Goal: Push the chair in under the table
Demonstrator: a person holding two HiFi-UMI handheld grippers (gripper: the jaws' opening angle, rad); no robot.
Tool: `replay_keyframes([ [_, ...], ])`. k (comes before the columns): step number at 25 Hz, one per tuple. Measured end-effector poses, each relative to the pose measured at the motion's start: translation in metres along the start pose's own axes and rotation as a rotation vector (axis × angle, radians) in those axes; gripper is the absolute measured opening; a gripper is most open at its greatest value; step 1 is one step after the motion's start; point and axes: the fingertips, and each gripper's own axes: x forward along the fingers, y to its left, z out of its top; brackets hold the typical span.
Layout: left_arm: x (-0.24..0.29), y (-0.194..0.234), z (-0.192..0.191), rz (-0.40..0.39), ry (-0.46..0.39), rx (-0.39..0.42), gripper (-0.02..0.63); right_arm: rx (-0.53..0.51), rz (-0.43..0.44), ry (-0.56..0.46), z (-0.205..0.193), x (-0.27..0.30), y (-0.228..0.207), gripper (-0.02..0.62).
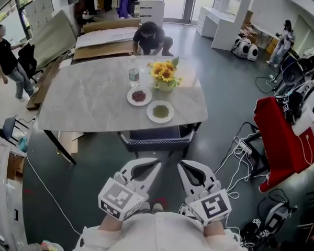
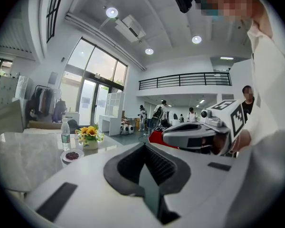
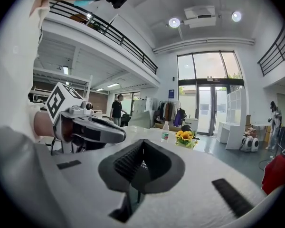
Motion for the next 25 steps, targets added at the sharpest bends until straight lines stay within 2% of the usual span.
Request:
replay_keyframes([
  [17,0.004,-0.002,-0.004,-0.025,0.001,-0.003,0.014,-0.002,0.012,-0.012,0.005,0.004,0.002,0.002],
  [25,-0.003,0.006,-0.002,-0.030,-0.007,-0.055,0.014,-0.008,0.014,0.000,0.001,0.012,0.007,0.002],
])
